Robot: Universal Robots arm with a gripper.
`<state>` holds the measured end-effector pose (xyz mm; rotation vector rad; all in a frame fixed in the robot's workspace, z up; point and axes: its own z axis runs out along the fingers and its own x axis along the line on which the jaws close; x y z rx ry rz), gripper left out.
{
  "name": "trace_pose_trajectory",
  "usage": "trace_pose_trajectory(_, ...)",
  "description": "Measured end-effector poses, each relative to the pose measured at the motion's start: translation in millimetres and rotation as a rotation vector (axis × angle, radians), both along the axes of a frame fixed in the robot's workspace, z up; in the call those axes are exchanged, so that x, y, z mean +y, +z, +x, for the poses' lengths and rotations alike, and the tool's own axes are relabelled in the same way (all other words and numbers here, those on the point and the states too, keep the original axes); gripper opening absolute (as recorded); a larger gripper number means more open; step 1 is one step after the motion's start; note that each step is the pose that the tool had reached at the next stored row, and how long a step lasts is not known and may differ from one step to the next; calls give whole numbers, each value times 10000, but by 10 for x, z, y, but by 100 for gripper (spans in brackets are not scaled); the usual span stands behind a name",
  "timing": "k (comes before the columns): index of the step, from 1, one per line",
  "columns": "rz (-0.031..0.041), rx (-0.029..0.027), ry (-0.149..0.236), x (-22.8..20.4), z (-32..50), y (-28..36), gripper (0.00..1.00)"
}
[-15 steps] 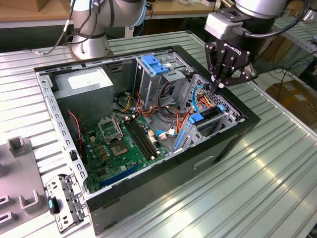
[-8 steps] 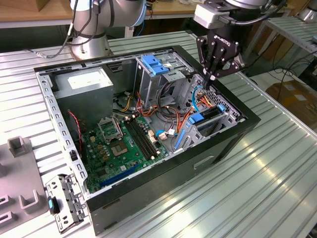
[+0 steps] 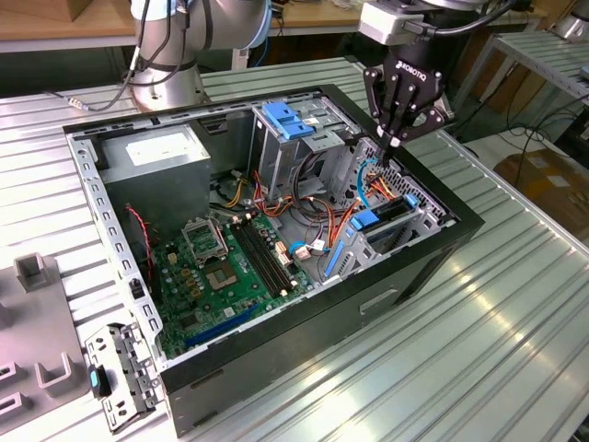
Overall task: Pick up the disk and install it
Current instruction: 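Insert the second disk wire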
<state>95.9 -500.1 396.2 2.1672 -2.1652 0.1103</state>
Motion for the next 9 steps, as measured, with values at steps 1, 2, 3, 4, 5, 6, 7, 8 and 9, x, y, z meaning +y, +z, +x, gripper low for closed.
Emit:
trace_pose_trajectory(1,-1,6,1,9,2,-1,11)
trace_pose_trajectory(2,-4,13,2,15,4,-1,11)
trace_pose_trajectory(3,-22,25,1,27,6,0,11)
trace_pose_trajectory(4,-35,32,1,37,7,-1,11)
trace_pose_trajectory(5,-48,39,2,47,9,-1,11)
trace_pose_trajectory(6,-67,45,2,60,10,-1,11)
trace_pose_trajectory(7,-89,51,1,72,10,0,11)
trace_pose_trajectory(8,-100,53,2,75,11,-1,11)
trace_pose_trajectory(9,-102,53,1,75,11,-1,11)
